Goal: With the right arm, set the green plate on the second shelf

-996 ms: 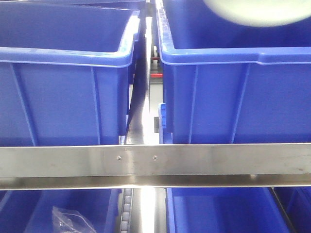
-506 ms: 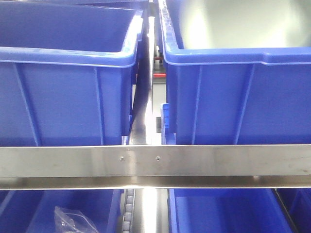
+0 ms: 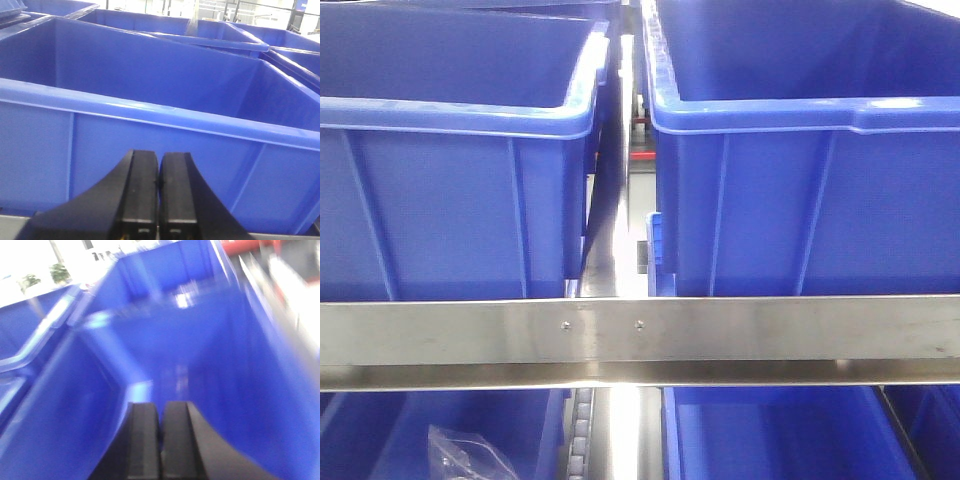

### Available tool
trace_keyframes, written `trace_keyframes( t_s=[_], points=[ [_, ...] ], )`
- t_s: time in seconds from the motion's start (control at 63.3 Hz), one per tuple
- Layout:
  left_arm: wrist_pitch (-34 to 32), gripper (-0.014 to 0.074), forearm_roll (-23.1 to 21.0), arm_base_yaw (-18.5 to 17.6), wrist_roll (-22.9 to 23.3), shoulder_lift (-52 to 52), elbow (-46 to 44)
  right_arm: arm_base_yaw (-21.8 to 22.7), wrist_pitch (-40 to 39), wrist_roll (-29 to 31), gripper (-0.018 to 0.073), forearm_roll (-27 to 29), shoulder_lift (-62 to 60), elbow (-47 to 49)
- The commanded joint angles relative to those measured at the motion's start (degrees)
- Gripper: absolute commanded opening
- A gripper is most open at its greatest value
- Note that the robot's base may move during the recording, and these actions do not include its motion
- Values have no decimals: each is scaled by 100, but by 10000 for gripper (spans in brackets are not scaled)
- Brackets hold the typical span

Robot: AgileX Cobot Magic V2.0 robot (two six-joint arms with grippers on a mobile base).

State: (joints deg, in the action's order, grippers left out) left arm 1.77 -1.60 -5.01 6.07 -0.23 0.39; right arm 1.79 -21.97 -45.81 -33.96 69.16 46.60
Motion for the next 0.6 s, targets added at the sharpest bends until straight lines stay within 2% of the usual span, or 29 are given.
trace_keyframes(
  t_s=[0.0,0.111,0.205,0.284,0.585],
  points=[
    [-508,130,-47,-40,19,-105,234,-15,-369,75,54,-836,-545,188],
    [-508,130,-47,-40,19,-105,234,-15,-423,75,55,-2022,-984,188],
    [-508,130,-47,-40,19,-105,234,-15,-473,-34,55,-2660,-1239,184],
    [-508,130,-47,-40,19,-105,234,-15,-677,-367,55,-2798,-1329,177],
    [-508,130,-47,-40,19,-105,234,-15,-761,-420,55,-2839,-1330,177]
  ],
)
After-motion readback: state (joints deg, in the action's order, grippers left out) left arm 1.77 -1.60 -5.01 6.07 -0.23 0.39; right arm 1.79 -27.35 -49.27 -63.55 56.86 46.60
